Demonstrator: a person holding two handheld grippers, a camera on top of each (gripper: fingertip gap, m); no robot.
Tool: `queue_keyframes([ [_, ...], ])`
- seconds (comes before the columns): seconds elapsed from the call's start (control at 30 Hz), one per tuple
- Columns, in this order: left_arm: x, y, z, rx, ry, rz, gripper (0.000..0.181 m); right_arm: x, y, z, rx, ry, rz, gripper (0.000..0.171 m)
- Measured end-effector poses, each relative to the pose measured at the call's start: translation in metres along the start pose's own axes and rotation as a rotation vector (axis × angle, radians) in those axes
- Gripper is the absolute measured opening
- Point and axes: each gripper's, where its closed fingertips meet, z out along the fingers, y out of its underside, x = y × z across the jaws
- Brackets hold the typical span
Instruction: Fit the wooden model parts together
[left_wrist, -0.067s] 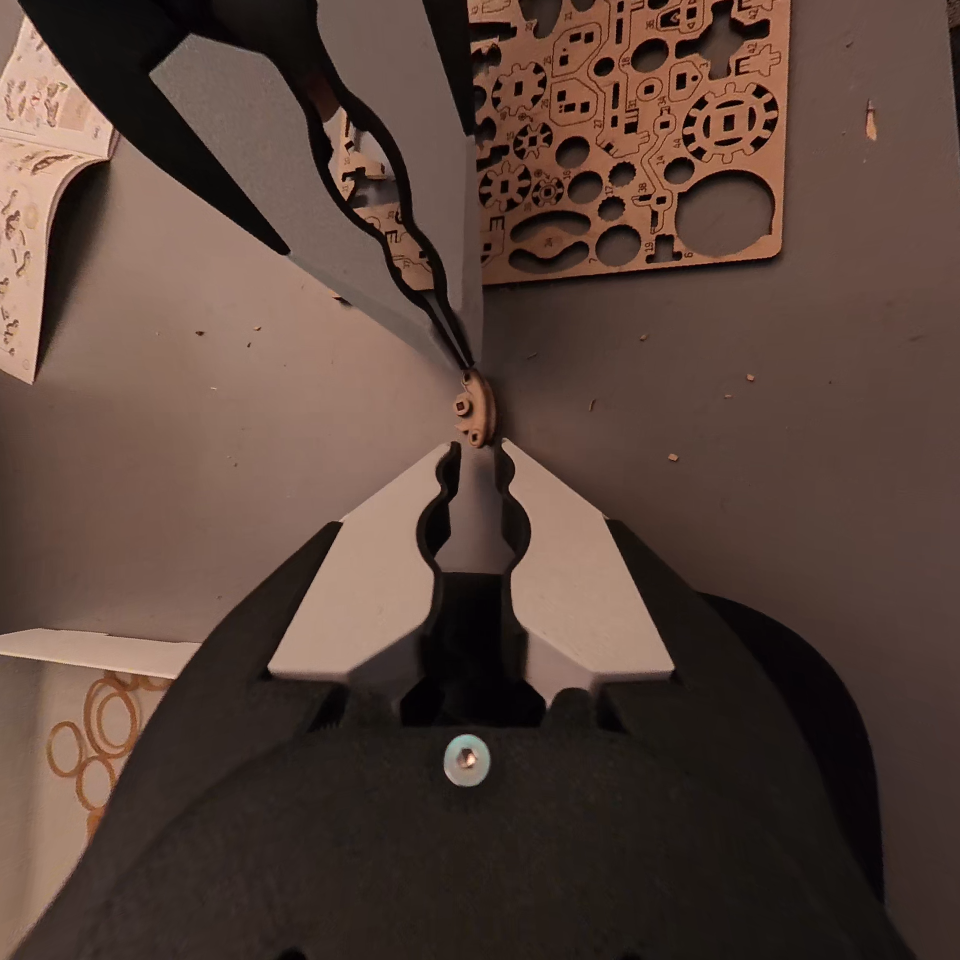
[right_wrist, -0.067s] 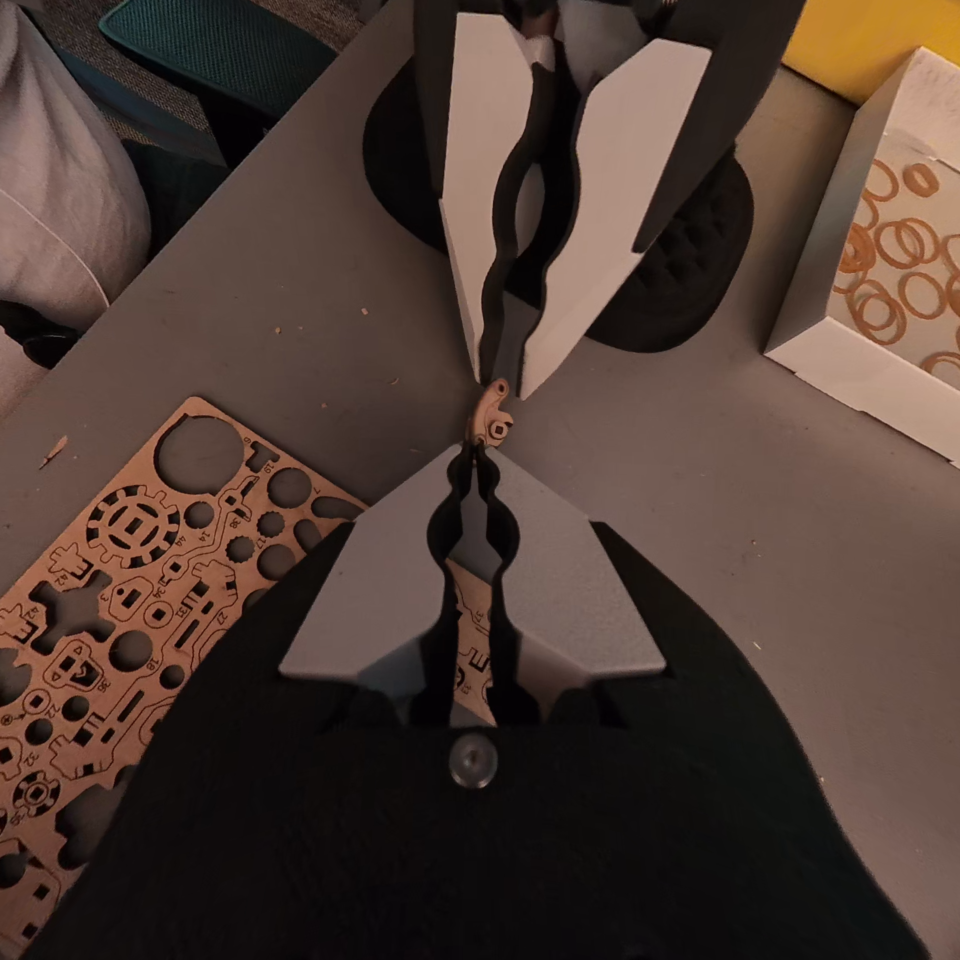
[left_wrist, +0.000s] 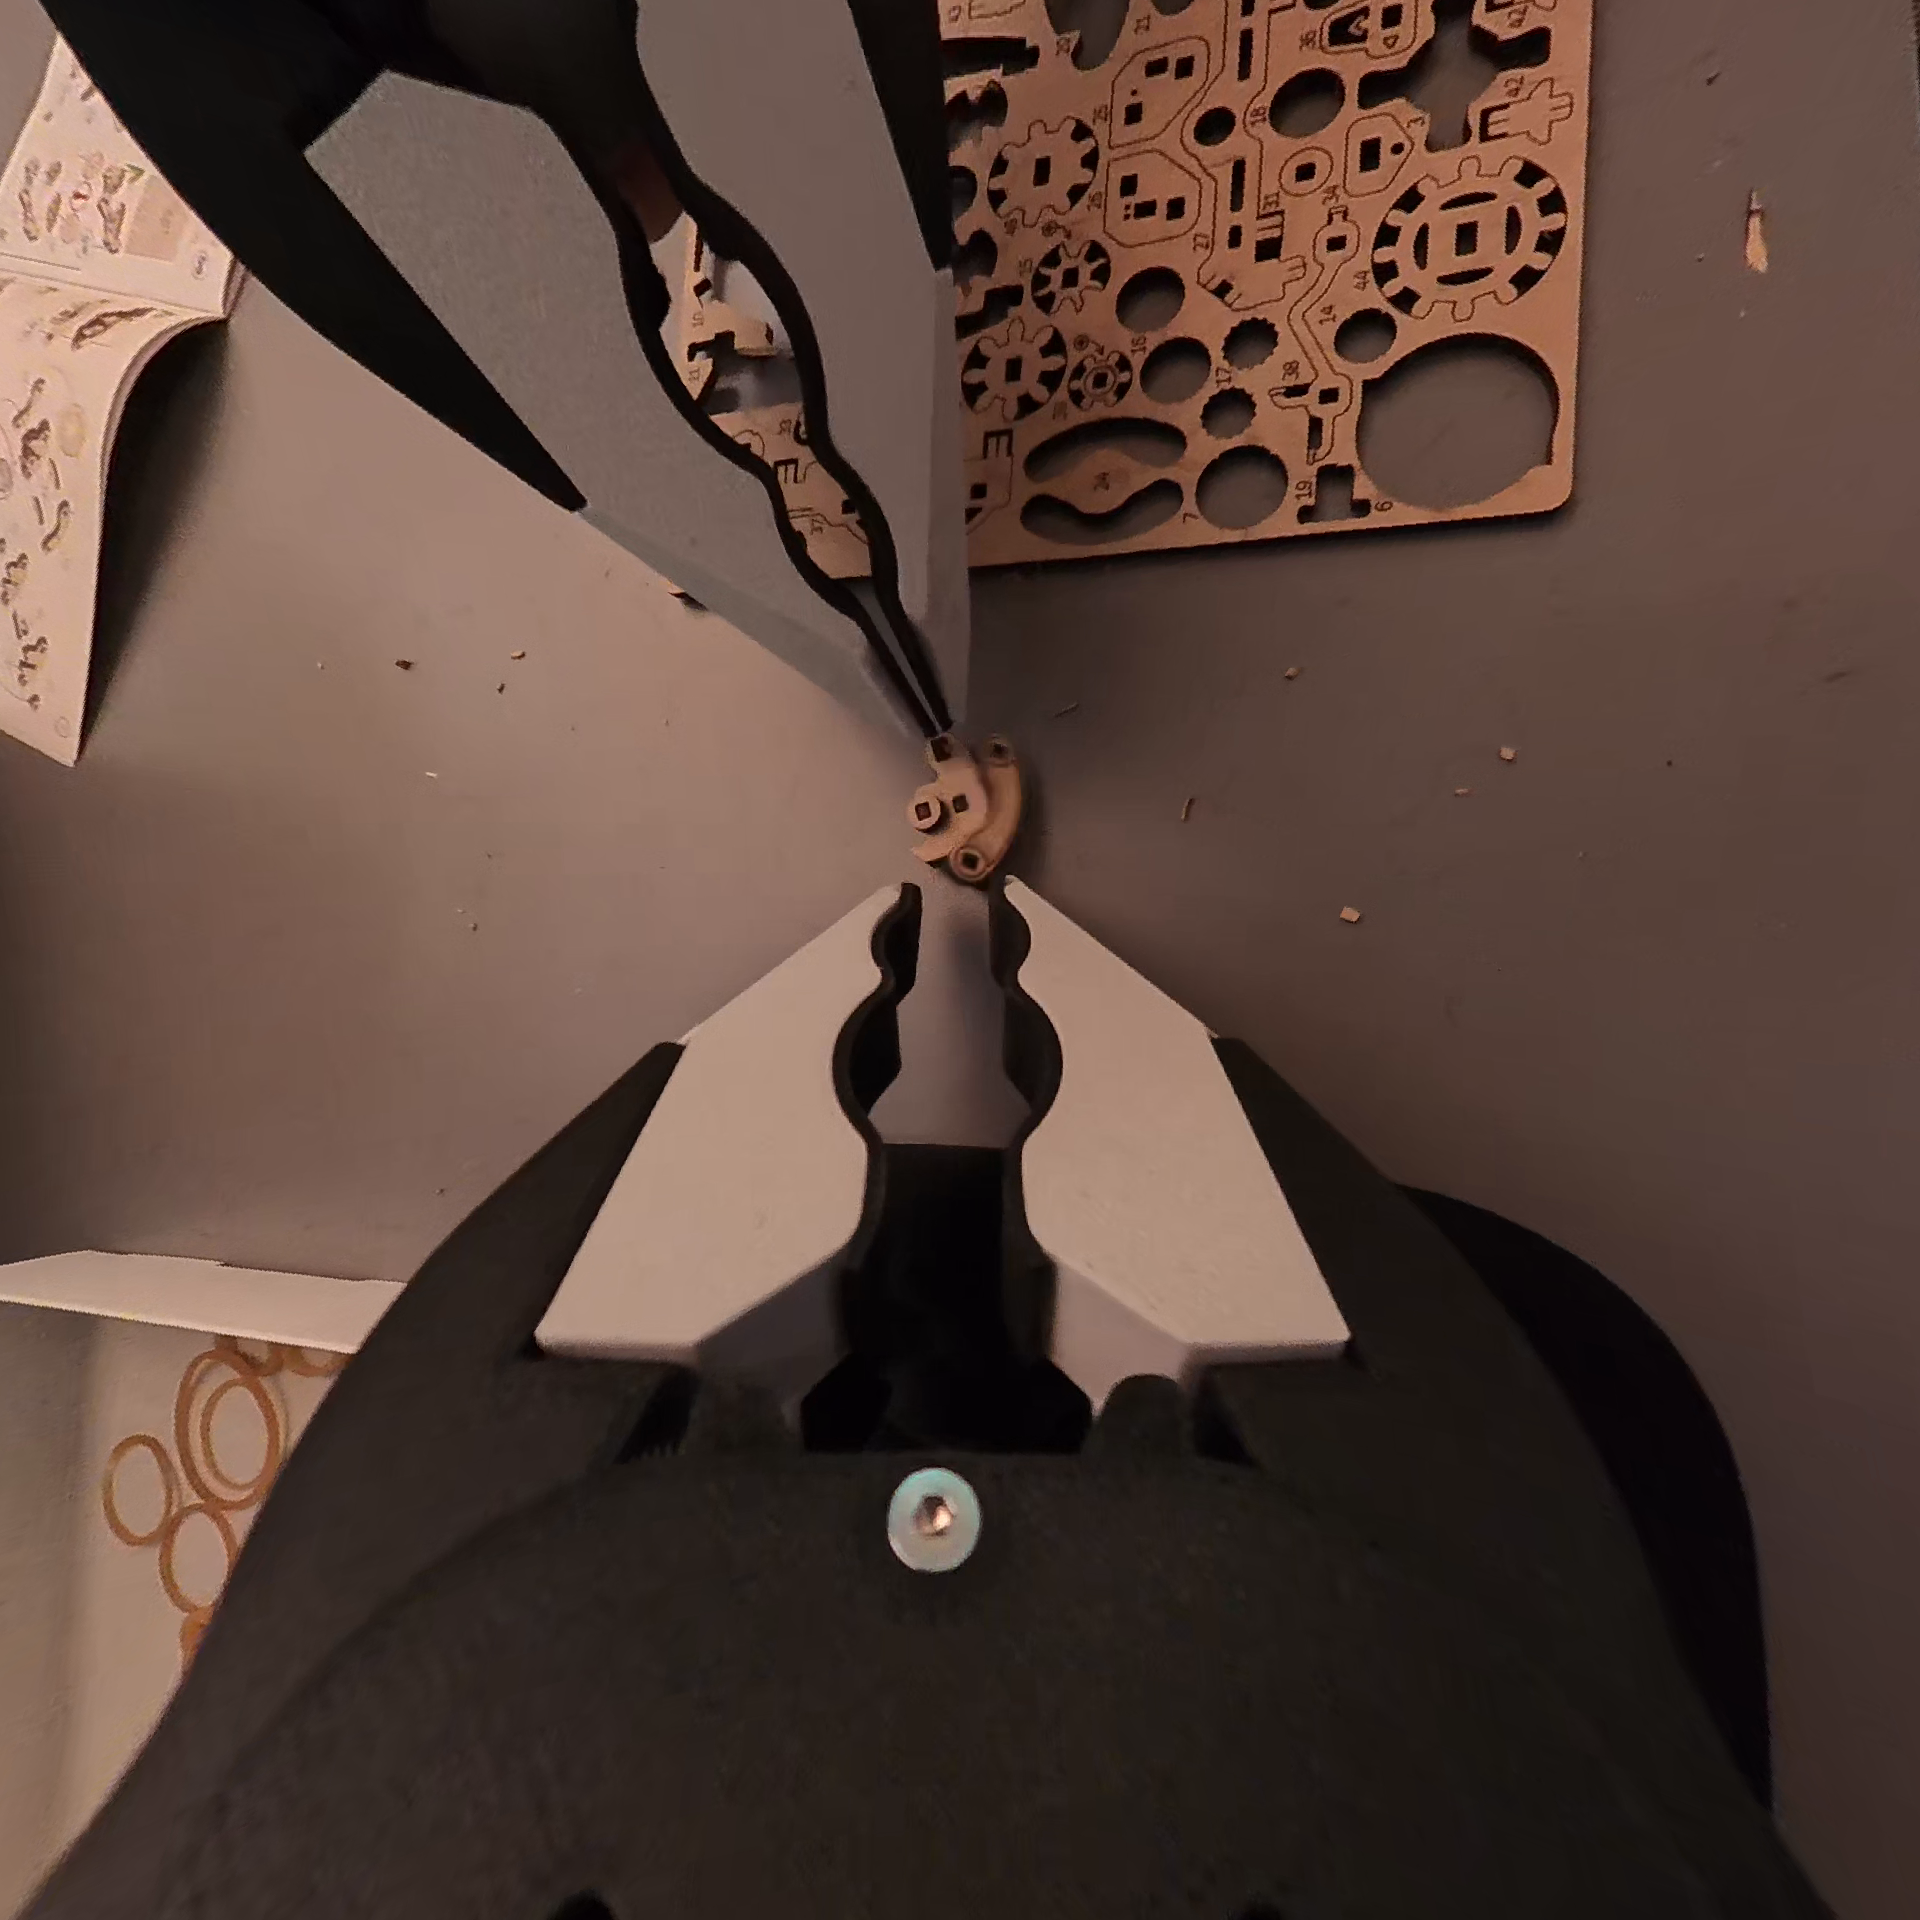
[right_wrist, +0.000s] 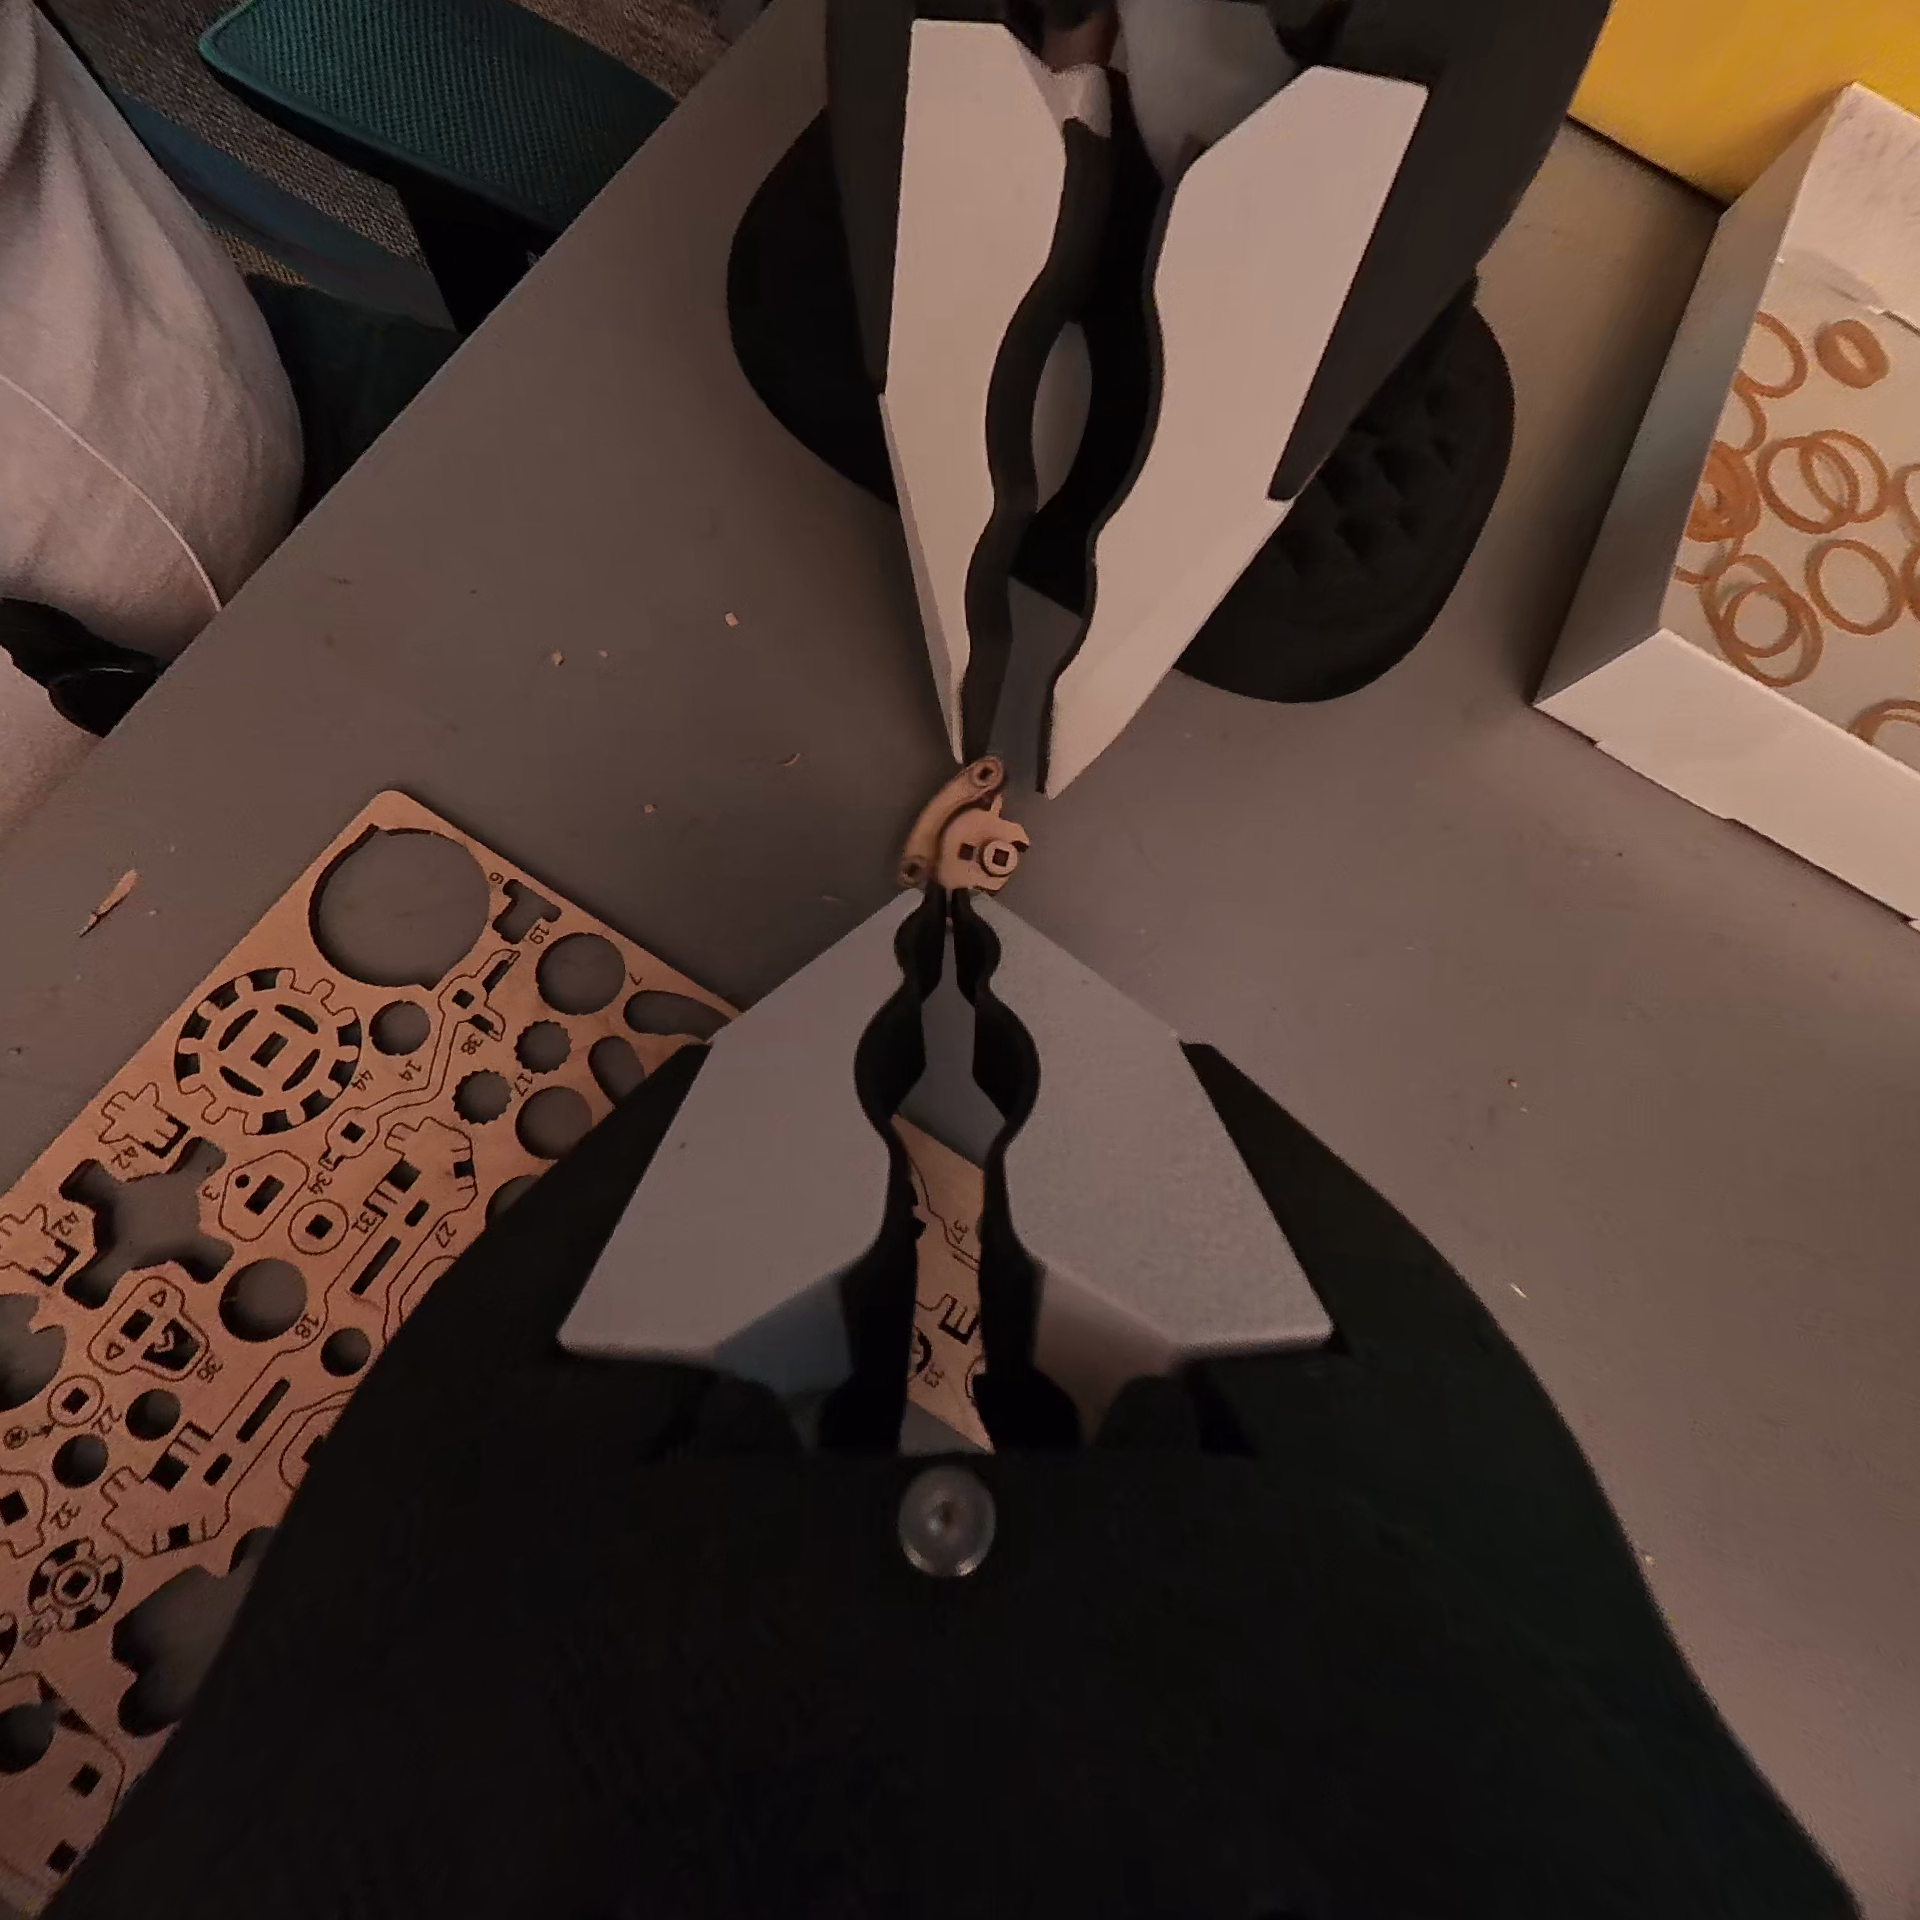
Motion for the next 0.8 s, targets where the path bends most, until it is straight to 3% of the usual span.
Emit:
queue_keyframes([
  [0.37, 0.002, 0.0, -0.001, -0.002, -0.008, 0.013, 0.009, -0.007, -0.012, -0.005, 0.011, 0.004, 0.001, 0.006],
  [0.53, 0.002, 0.003, -0.004, -0.015, -0.025, 0.005, 0.009, -0.016, -0.024, 0.004, -0.069, 0.015, -0.005, 0.011],
  [0.8, -0.003, 0.009, -0.018, -0.014, -0.098, -0.017, 0.009, -0.011, -0.011, 0.015, -0.19, 0.079, 0.076, 0.011],
])
